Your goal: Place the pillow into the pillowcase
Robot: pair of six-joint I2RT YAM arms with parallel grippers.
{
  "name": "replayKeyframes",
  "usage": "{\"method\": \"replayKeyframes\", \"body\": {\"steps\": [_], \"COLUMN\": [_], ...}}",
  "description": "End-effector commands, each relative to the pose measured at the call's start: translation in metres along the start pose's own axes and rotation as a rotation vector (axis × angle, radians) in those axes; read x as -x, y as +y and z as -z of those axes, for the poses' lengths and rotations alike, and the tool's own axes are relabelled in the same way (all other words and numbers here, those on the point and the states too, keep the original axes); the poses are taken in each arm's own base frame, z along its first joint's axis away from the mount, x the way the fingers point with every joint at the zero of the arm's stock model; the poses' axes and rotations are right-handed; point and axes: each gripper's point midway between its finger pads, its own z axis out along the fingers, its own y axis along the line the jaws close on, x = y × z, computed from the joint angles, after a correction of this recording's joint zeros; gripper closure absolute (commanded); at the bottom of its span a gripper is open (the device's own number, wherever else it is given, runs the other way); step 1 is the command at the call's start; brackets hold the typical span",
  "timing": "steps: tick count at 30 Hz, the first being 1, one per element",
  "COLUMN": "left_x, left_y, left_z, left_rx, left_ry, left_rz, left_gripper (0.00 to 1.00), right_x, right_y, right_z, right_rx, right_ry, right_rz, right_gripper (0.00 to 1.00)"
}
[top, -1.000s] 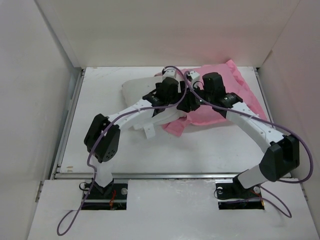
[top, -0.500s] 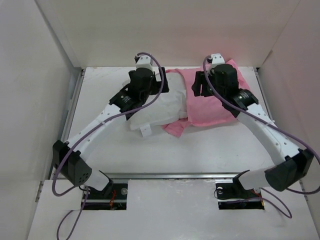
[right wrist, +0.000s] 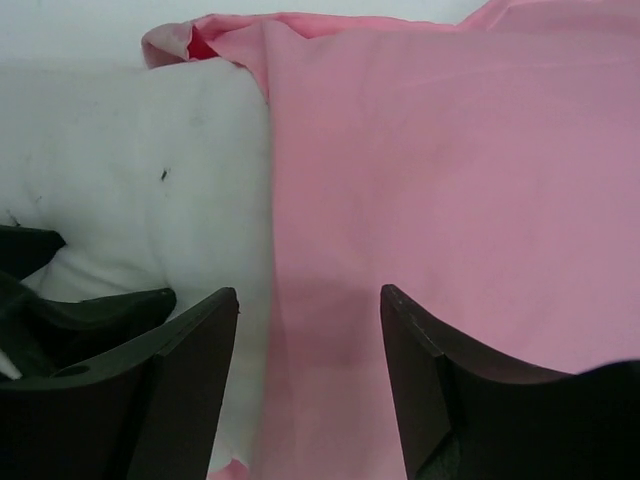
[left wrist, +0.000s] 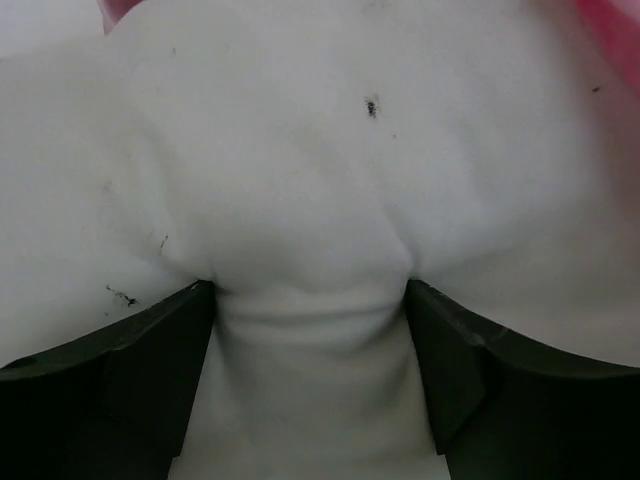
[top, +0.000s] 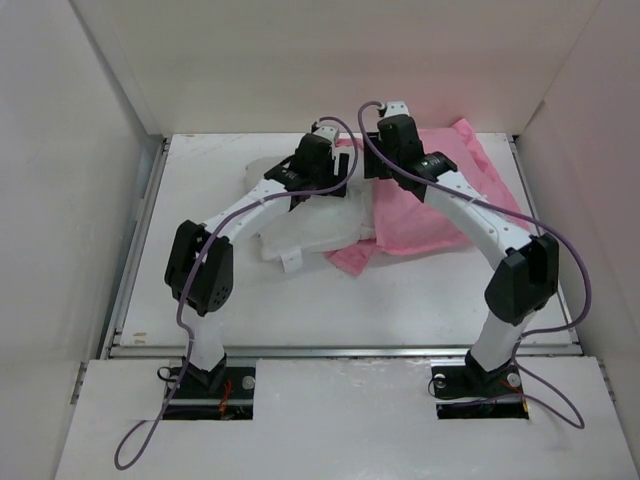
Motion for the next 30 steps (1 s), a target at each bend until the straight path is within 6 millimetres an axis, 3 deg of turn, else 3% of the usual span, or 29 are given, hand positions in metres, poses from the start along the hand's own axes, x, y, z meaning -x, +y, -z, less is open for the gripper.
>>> {"method": "replayKeyframes", "body": {"steps": [1, 3, 5, 6, 9, 11, 12, 13, 15, 17, 19, 20, 21, 22, 24, 25, 27, 28, 30], "left_x": [0.010, -0.003, -0.009, -0.012, -0.014, -0.008, -0.008, -0.009, 0.011, 0.034, 0.066, 0.083, 0.091, 0.114, 0.130, 0.149, 0.156, 0.169, 0.177], "left_y": [-0.023, -0.024, -0.031, -0.032, -0.042, -0.049, -0.056, -0.058, -0.077, -0.094, -0.104, -0.107, -0.109, -0.111, -0.112, -0.112, -0.108, -0.108, -0.100], "left_z": [0.006, 0.000, -0.005, -0.005, -0.005, -0.004, -0.003, -0.002, 0.007, 0.021, 0.045, 0.057, 0.066, 0.089, 0.114, 0.141, 0.159, 0.180, 0.191], "left_rx": [-0.112, -0.123, -0.164, -0.174, -0.209, -0.249, -0.288, -0.303, -0.372, -0.432, -0.476, -0.489, -0.497, -0.509, -0.527, -0.538, -0.532, -0.526, -0.490], "left_ry": [-0.005, 0.025, 0.036, 0.041, 0.036, 0.017, 0.019, 0.023, -0.026, -0.083, -0.168, -0.214, -0.242, -0.317, -0.381, -0.458, -0.515, -0.582, -0.623], "left_rz": [-0.031, -0.022, -0.011, -0.011, -0.008, -0.017, -0.018, -0.018, -0.027, -0.039, -0.045, -0.048, -0.049, -0.051, -0.054, -0.055, -0.050, -0.033, -0.015], "left_gripper": [0.29, 0.50, 0.64, 0.77, 1.00, 1.00, 1.00, 1.00, 1.00, 1.00, 1.00, 1.00, 1.00, 1.00, 1.00, 1.00, 1.00, 1.00, 1.00], "right_x": [0.014, 0.012, 0.005, 0.006, 0.007, 0.020, 0.024, 0.036, 0.050, 0.071, 0.070, 0.089, 0.086, 0.089, 0.096, 0.101, 0.104, 0.096, 0.095], "right_y": [-0.003, -0.003, -0.004, -0.006, 0.000, 0.008, 0.008, 0.023, 0.043, 0.084, 0.108, 0.126, 0.133, 0.139, 0.153, 0.156, 0.165, 0.176, 0.182], "right_z": [-0.005, -0.010, -0.018, -0.016, -0.017, -0.008, -0.006, 0.003, 0.013, 0.032, 0.034, 0.051, 0.044, 0.048, 0.061, 0.066, 0.074, 0.083, 0.093], "right_rx": [-0.057, -0.070, -0.083, -0.094, -0.087, -0.067, -0.065, -0.006, 0.084, 0.270, 0.365, 0.447, 0.471, 0.504, 0.598, 0.622, 0.683, 0.748, 0.812], "right_ry": [-0.040, -0.034, -0.017, -0.017, -0.014, -0.046, -0.054, -0.083, -0.109, -0.139, -0.109, -0.146, -0.130, -0.131, -0.140, -0.154, -0.164, -0.145, -0.139], "right_rz": [-0.010, -0.016, -0.009, -0.008, -0.012, -0.019, -0.011, -0.007, 0.027, 0.051, 0.094, 0.094, 0.112, 0.114, 0.120, 0.120, 0.125, 0.148, 0.168], "right_gripper": [0.37, 0.37, 0.43, 0.50, 0.81, 1.00, 1.00, 1.00, 1.00, 1.00, 1.00, 1.00, 1.00, 1.00, 1.00, 1.00, 1.00, 1.00, 1.00]}}
